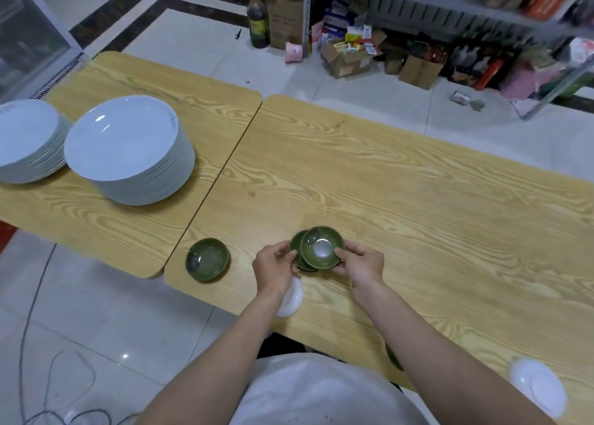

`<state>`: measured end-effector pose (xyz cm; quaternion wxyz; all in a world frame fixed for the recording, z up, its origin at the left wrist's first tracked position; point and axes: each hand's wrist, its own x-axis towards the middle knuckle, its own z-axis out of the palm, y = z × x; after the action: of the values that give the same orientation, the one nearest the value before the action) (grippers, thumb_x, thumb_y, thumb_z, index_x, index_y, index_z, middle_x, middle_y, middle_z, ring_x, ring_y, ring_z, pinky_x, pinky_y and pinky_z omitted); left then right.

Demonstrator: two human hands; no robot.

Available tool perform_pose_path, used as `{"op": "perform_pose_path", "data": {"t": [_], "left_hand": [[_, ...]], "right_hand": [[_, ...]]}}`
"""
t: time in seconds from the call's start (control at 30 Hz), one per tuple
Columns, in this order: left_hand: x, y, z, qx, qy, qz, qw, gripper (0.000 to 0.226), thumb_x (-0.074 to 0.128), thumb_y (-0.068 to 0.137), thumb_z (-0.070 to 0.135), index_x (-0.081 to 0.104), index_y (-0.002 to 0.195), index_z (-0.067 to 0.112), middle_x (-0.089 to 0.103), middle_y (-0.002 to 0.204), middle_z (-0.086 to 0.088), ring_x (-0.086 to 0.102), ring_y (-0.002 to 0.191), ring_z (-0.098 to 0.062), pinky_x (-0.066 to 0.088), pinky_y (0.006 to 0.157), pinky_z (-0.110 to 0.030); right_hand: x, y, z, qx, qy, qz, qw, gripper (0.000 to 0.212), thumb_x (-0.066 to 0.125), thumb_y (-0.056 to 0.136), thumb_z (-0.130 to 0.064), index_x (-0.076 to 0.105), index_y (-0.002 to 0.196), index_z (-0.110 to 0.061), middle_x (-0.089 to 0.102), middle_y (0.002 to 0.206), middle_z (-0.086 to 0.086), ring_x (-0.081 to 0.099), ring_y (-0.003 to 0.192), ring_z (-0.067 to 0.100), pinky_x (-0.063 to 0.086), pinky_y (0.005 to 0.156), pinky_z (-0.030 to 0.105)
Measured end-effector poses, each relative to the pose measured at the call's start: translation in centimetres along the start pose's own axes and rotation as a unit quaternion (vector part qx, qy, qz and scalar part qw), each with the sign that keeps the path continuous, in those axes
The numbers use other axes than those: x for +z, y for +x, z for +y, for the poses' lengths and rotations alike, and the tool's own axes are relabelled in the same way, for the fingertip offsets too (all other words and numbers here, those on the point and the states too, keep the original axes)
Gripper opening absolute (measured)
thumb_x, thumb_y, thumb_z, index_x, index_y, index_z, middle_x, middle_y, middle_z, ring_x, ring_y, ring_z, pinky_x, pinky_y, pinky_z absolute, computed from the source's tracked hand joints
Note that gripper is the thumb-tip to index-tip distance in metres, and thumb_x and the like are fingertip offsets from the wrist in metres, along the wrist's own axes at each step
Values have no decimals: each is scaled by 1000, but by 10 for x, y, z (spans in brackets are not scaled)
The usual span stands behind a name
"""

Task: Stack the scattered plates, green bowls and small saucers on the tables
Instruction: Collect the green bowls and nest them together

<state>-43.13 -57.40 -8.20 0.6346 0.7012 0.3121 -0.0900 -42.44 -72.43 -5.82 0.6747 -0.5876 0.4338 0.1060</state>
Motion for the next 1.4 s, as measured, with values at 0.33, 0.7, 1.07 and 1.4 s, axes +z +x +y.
{"op": "perform_pose_path", "data": {"t": [0.33, 0.7, 1.07, 1.4], "left_hand": [[-8, 9, -6, 21, 37, -30, 999, 21, 60, 93, -1, 70, 107, 10, 70, 85, -17, 63, 53, -16, 55, 56, -20], [-11, 16, -10, 30, 52, -54, 997, 29, 54, 95, -4, 72, 106, 16, 69, 104, -12, 66, 54, -14, 56, 65, -23], [-15, 12, 7, 53, 125, -85, 987, 31, 54, 91, 1, 76, 103, 19, 67, 105, -3, 67, 86, -17, 54, 83, -27], [-1, -30, 13, 359, 432, -140, 815, 45, 54, 97, 27, 52, 140, 13, 44, 150, -5, 32, 142, -24, 24, 114, -30]], "right_hand": [[15, 9, 9, -1, -24, 49, 999, 21, 72, 83, 6, 72, 103, -1, 72, 94, 9, 68, 72, 14, 57, 56, 23], [23, 21, 27, -8, -68, 66, 995, 25, 77, 78, 2, 75, 101, -7, 75, 99, 7, 71, 94, 22, 57, 91, 38], [16, 5, 13, -27, -147, 32, 988, 32, 82, 77, -8, 71, 107, -7, 72, 102, 7, 68, 97, 21, 54, 97, 37], [-46, -40, -12, -255, -496, -94, 825, 57, 62, 96, -27, 44, 147, -12, 47, 149, 5, 46, 135, 20, 32, 111, 27]]}}
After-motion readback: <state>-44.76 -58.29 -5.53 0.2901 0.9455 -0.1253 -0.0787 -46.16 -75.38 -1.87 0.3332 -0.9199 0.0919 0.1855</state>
